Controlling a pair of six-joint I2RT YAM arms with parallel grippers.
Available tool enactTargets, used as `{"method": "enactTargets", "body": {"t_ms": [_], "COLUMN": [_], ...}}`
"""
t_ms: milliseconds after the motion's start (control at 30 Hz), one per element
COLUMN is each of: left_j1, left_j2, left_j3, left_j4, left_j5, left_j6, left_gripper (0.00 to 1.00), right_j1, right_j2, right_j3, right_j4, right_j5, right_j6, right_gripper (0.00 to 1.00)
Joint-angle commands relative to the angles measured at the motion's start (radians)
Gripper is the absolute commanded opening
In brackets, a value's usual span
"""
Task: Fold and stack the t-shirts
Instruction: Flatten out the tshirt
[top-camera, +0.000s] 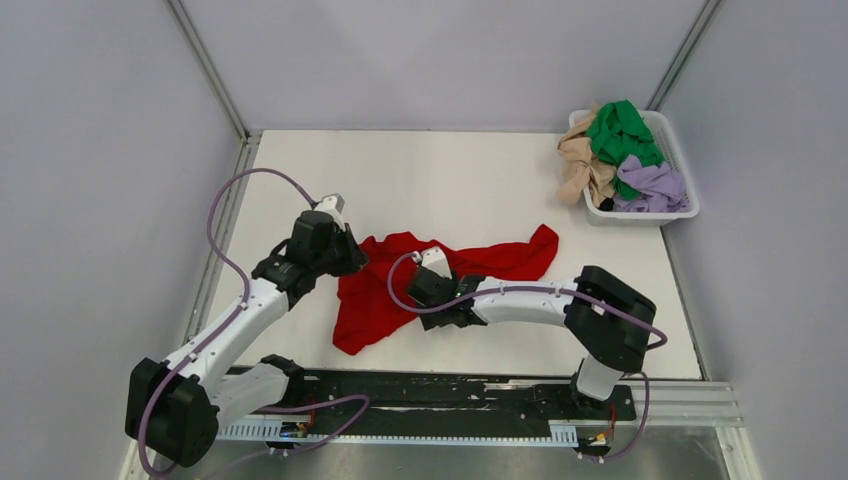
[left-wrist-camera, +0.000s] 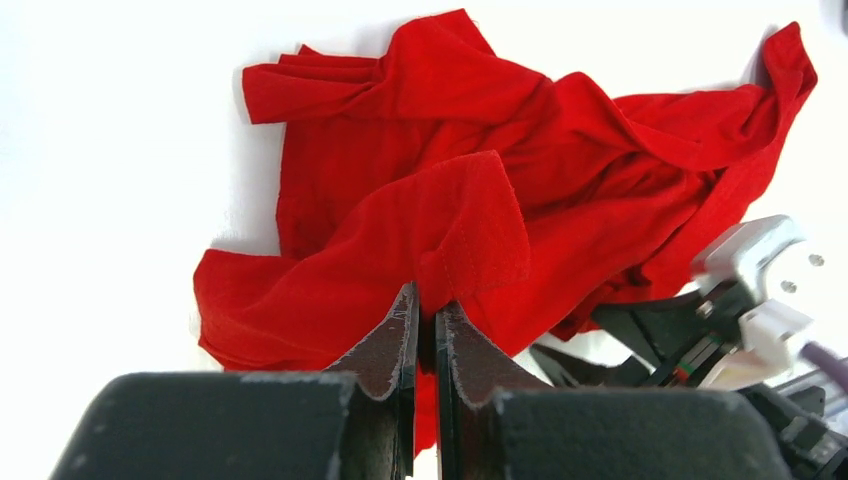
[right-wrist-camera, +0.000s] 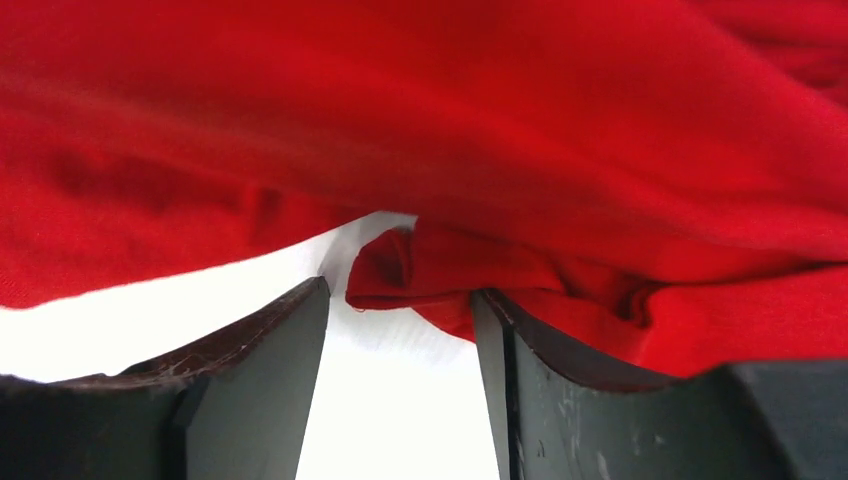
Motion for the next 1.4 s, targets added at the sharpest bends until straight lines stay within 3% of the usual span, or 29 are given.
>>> {"method": "enactTargets", "body": {"t_ms": [0,133,267,433,567,800,967,1200,1367], "left_j1": [-0.002,-0.002,-0.002,-0.002,-0.002,-0.002,-0.002,-0.002,-0.002], "left_j2": [0.010,0.028,0.053,0.089,0.118,0.156,0.117,0.031,-0.060], "left_j3": [0.005,0.015,0.028,0.050,0.071,0.149,0.232,0.366,0.488], "left_j4": [0.033,0.031,0.032,0.036,0.047,0.042,0.021,0.030,0.057], "left_j5": [-0.021,-0.028,-0.035,-0.049,-0.059,-0.111,-0.192,-0.226,-0.186], "left_j6": [-0.002,-0.001,0.001,0.007,0.011,0.048,0.082,0.125,0.157], "left_gripper": [0.00,0.00,0.00,0.00,0.00,0.00,0.00,0.00,0.00], "right_j1": [-0.071,-0.120,-0.154,-0.199,-0.214,-0.223,-0.318,-0.368,-0.368], "right_j2": [-0.004,-0.018,-0.042,-0.082,-0.134,-0.424,-0.650,-0.887,-0.992], "right_j3": [-0.071,-0.112,-0.145,-0.179,-0.193,-0.249,-0.265,-0.124,-0.009], "right_j4": [-0.032,-0.031,-0.033,-0.032,-0.031,-0.031,-0.027,0.089,0.234], "right_j5": [0.089,0.086,0.101,0.125,0.125,0.134,0.125,0.180,0.077], "right_j6": [0.126,0.214,0.285,0.314,0.289,0.225,0.165,-0.051,-0.224], "right_gripper": [0.58,0.52,0.34,0.21,0.01,0.00,0.00,0.00,0.00]}}
